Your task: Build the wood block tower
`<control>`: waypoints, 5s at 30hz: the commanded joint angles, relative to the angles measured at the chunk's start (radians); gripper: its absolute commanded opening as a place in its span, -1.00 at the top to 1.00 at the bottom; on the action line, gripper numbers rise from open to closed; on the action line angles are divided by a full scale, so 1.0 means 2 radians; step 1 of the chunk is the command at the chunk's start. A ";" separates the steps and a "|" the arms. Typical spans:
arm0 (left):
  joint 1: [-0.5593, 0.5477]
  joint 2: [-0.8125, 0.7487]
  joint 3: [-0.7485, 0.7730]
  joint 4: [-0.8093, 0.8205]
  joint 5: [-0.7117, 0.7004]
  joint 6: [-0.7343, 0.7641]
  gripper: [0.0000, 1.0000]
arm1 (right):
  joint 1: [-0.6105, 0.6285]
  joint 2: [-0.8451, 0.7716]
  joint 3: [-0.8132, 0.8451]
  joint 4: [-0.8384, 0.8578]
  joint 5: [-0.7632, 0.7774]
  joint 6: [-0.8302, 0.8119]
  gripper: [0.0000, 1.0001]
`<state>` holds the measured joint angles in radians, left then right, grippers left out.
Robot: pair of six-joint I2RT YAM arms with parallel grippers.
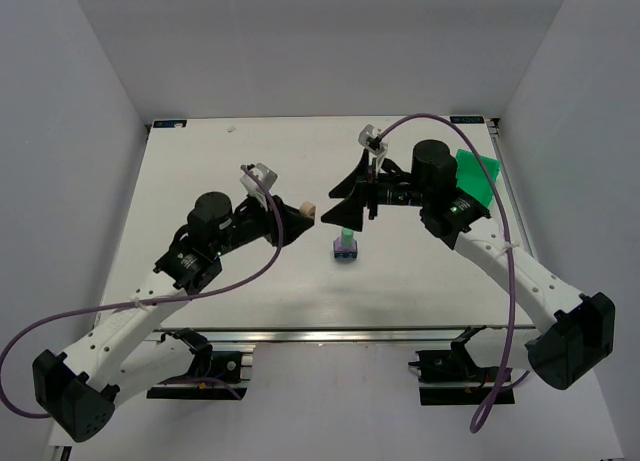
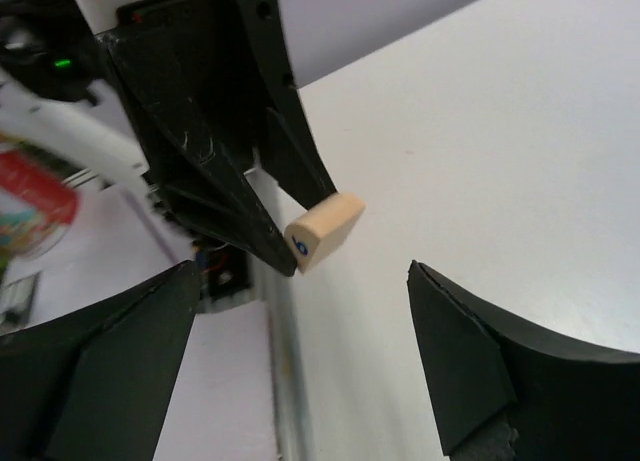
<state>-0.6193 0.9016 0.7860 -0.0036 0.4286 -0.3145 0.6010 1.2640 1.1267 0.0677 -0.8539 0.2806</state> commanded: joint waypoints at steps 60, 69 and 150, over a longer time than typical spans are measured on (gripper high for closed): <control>0.002 0.373 0.067 -0.191 -0.186 0.184 0.79 | -0.011 -0.075 0.007 -0.157 0.453 -0.123 -0.79; 0.004 0.361 0.072 -0.186 -0.184 0.175 0.27 | -0.012 -0.074 0.007 -0.156 0.450 -0.124 -0.79; -0.065 0.474 0.527 -0.511 0.043 0.544 0.86 | -0.027 -0.138 -0.099 -0.173 0.661 -0.100 -0.79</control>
<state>-0.7403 1.8297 1.8038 -1.0157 0.5491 0.7998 0.5499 0.9897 0.9329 -0.2981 0.4610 0.0868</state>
